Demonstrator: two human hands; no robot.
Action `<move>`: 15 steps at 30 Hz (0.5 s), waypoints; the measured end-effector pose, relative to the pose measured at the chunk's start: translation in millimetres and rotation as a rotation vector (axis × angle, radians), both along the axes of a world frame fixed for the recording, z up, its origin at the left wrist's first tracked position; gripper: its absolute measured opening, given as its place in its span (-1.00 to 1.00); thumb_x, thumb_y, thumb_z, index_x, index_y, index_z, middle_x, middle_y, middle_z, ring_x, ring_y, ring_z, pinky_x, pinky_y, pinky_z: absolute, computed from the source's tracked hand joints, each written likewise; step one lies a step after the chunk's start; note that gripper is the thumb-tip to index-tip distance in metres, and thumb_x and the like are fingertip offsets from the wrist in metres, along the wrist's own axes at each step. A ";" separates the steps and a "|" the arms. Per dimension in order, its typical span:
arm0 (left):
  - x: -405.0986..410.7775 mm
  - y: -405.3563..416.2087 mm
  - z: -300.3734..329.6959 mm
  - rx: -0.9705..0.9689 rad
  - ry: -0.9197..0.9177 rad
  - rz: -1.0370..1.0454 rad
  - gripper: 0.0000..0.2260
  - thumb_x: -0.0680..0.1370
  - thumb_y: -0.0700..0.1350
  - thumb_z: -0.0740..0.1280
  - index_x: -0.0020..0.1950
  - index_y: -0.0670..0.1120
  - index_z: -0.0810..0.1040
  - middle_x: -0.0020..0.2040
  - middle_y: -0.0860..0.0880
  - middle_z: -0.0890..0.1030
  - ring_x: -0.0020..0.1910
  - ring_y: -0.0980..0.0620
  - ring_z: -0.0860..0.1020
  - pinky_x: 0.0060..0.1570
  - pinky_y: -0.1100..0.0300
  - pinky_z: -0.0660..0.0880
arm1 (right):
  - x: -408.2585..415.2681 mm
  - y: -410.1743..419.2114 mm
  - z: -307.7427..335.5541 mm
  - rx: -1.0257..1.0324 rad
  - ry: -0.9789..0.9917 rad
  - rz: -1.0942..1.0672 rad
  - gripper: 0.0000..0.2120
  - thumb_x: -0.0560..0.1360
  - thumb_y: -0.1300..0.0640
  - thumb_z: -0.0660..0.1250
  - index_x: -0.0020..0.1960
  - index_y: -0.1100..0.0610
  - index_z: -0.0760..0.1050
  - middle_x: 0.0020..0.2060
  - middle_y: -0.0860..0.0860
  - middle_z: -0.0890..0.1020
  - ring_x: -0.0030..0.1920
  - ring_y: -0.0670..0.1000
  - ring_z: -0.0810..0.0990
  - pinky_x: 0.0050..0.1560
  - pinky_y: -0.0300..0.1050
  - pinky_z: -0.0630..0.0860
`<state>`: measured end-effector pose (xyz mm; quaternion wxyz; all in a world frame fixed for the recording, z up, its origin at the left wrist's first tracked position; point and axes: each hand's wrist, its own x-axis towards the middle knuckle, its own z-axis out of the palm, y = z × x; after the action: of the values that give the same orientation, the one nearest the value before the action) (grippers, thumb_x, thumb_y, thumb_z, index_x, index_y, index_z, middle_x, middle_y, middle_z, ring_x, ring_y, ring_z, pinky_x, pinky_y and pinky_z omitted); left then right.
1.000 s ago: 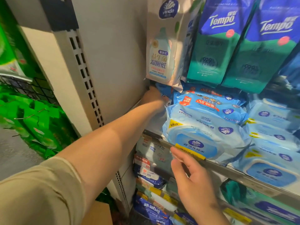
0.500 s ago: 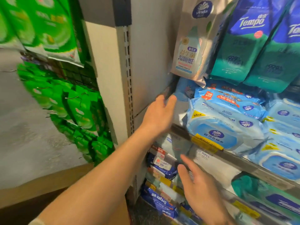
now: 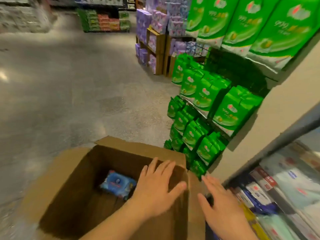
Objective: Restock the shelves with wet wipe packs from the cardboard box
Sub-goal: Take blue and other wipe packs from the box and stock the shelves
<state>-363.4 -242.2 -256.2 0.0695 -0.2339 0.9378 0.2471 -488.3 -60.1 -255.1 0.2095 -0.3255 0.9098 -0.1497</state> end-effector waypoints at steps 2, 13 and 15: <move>40.9 -30.3 -13.7 0.012 -0.059 0.125 -0.26 0.56 0.49 -0.13 0.67 0.18 -0.02 0.68 0.18 -0.01 0.66 -0.02 -0.16 0.62 -0.14 -0.09 | 21.9 -32.3 -10.4 -0.001 0.005 0.097 -0.40 0.66 -0.25 0.09 0.64 -0.21 0.01 0.63 -0.24 0.02 0.63 -0.15 -0.07 0.64 0.06 -0.03; 169.4 -133.7 -110.1 0.061 -0.090 0.523 0.17 0.23 0.65 -0.47 0.64 0.11 0.20 0.62 0.15 0.24 0.63 -0.01 0.07 0.60 0.07 0.08 | 103.3 -177.2 -136.5 0.080 -0.076 0.345 -0.29 0.58 -0.28 0.25 0.63 -0.02 0.18 0.58 -0.06 0.30 0.60 -0.04 0.19 0.60 0.01 0.11; 174.8 -143.6 -130.5 0.087 -0.087 0.544 0.11 0.28 0.64 -0.42 0.63 0.11 0.20 0.61 0.15 0.27 0.63 0.00 0.09 0.60 0.06 0.11 | 101.8 -203.4 -177.8 0.094 -0.067 0.352 -0.24 0.53 -0.30 0.32 0.61 0.01 0.24 0.54 -0.04 0.37 0.55 -0.02 0.28 0.58 -0.04 0.16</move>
<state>-188.7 -385.8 -386.7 0.0508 -0.4844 0.8251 0.2863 -386.6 -263.5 -432.9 0.2777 -0.4643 0.8374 -0.0786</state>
